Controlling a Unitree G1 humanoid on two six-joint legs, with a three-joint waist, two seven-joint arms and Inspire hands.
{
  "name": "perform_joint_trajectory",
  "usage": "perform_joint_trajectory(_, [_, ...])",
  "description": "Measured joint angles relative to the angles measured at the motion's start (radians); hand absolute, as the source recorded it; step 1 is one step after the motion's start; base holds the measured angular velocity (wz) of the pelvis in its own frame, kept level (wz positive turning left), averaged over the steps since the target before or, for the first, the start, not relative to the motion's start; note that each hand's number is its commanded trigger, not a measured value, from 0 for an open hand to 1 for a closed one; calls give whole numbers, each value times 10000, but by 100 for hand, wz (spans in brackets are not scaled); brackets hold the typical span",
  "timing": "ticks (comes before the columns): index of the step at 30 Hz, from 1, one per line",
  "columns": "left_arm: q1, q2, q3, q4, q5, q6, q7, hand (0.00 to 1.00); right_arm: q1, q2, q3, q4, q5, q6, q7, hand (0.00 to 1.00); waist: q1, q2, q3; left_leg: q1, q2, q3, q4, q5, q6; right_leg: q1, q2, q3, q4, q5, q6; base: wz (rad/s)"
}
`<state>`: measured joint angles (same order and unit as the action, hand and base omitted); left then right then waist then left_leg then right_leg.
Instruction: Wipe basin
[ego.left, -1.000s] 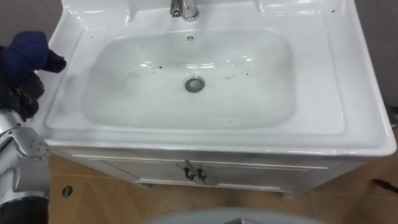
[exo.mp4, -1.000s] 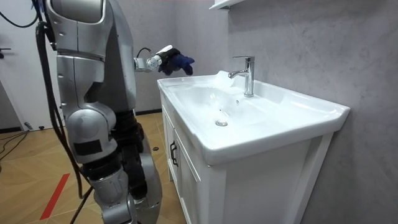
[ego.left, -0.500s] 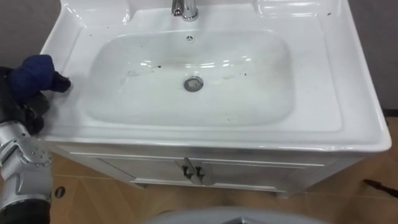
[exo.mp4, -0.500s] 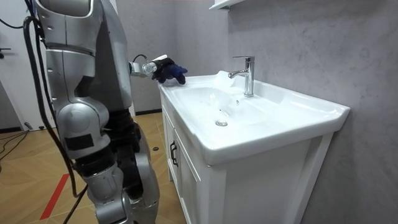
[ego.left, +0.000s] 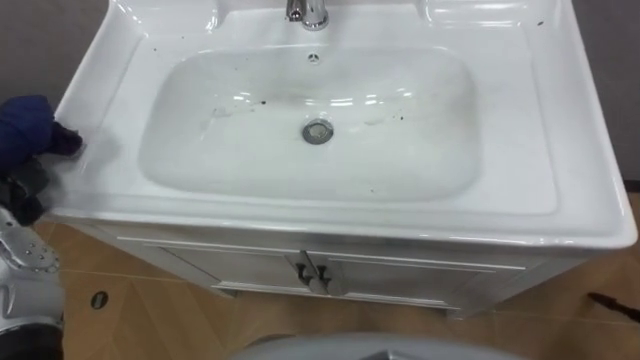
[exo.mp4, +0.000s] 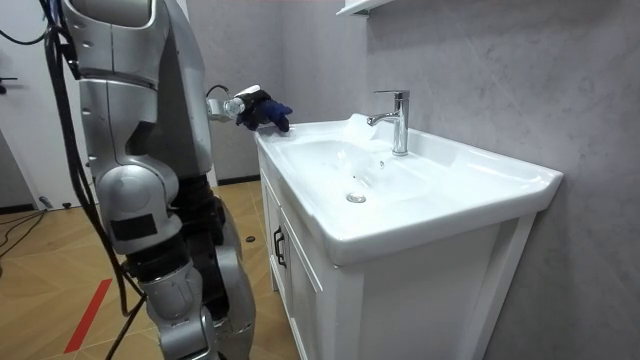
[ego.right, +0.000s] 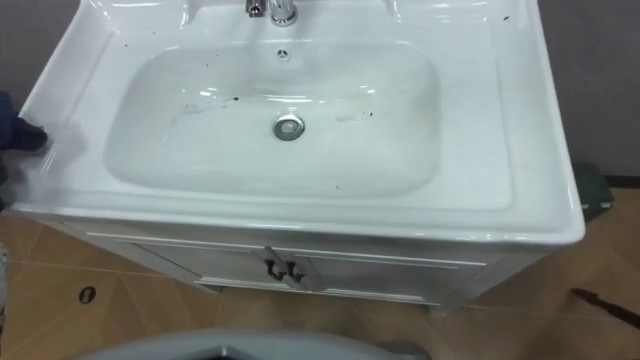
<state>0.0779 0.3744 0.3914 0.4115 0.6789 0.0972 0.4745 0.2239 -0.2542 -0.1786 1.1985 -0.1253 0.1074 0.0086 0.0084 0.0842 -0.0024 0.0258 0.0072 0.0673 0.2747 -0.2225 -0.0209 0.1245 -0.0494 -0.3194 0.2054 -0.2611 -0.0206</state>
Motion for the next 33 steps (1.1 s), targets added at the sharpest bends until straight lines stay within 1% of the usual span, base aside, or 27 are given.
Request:
perform_joint_trajectory(5, [-1, 3, 0, 0, 4, -1, 227, 0, 10, 0, 5, -19, 3, -4, -20, 0, -26, 4, 1, -4, -11, -41, -12, 0, 0, 36, 2, -40, 7, 1, 1, 1])
perform_joint_trajectory(7, [-28, 6, -1, -13, 9, -5, 255, 0, 29, 0, 5, -18, 3, -45, -25, 0, -48, 37, 4, 0, -15, -63, -17, 0, 0, 52, -1, -66, 6, 1, 1, 3])
perform_joint_trajectory(11, [-149, 6, -3, -13, 7, -71, 264, 0, 30, 0, 20, -16, 3, -114, -27, 0, -65, 86, 34, 35, -24, -126, -19, 0, 0, 121, -2, -118, -1, 1, 1, 5])
perform_joint_trajectory(13, [-211, 6, -3, -16, 0, -181, 439, 0, 33, 0, 24, -15, 5, -197, -43, 0, -50, 122, 46, 41, -25, -125, -19, 0, 0, 124, -4, -115, -1, 0, 1, 0])
perform_joint_trajectory(17, [-278, 12, -2, -261, -11, -219, 644, 0, 40, 0, 25, -25, 1, -248, -44, 0, -42, 170, 69, 27, -33, -129, -19, 0, 0, 80, -12, -82, -16, -3, 4, 0])
perform_joint_trajectory(19, [-302, 33, -2, -473, -11, -357, 692, 0, 35, 0, 37, -24, -7, -260, -43, 0, -45, 176, 64, 26, -36, -132, -18, 0, 0, 81, -12, -77, -15, -2, 4, 0])
perform_joint_trajectory(21, [-305, 65, -2, -482, -11, -423, 697, 0, 41, 0, 45, -24, -8, -318, -43, 0, -63, 190, 53, 27, -35, -135, -18, 0, 0, 81, -7, -71, -11, -2, 4, 0])
perform_joint_trajectory(26, [-304, 64, -2, -832, -15, -436, 696, 0, 62, 0, 45, -12, -3, -300, -33, 0, -63, 175, 41, 15, -37, -141, -19, 0, 0, 90, -3, -82, -3, -2, 4, 0])
perform_joint_trajectory(30, [-304, 65, -2, -1004, -15, -435, 696, 0, 17, 0, 44, -12, -2, -282, 8, 0, -57, 117, 8, 28, -44, -144, -35, 0, -1, 130, -2, -89, -17, -2, 4, 0])
perform_joint_trajectory(33, [-306, 64, -3, -1207, -25, -444, 696, 0, -25, 0, 48, -6, 17, -281, 15, 0, -56, 69, 6, 31, -46, -140, -40, 1, -1, 132, 2, -112, -17, -2, 4, 0])
